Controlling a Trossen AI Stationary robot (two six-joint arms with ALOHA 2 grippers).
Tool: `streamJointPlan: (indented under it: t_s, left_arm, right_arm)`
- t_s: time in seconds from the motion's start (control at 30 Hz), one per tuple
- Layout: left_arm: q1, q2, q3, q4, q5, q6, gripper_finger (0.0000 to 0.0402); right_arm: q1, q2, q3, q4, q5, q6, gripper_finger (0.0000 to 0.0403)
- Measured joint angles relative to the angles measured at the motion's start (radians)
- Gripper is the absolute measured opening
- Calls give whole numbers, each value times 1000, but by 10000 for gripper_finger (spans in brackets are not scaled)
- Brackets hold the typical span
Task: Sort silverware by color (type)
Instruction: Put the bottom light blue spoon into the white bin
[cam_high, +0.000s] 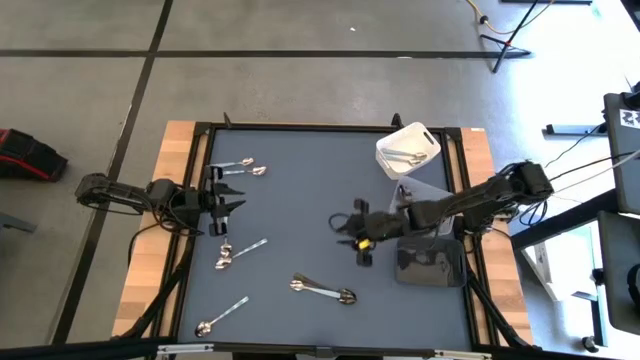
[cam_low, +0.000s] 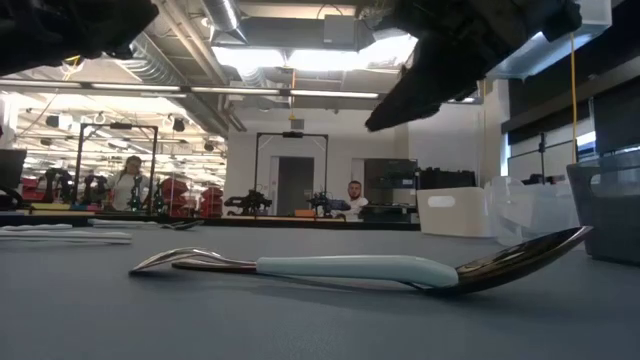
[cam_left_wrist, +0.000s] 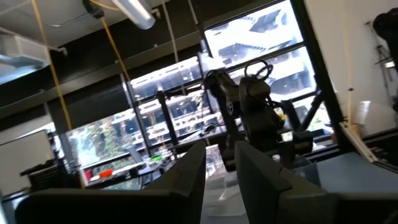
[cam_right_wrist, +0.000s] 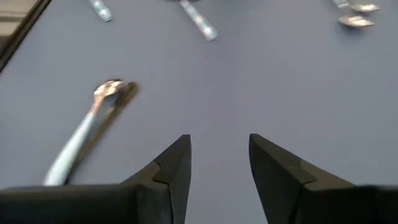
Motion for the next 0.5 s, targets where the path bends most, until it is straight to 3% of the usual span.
streamJointPlan:
  t_s: [0.33,0.5]
  left_arm:
    - [0,0,0,-1,6,0,80]
    - [0,0,0,0,6,0,80]
  right_arm:
    - [100,229,155,-8,-147,68,150]
    - [139,282,192,-4,-158,70,150]
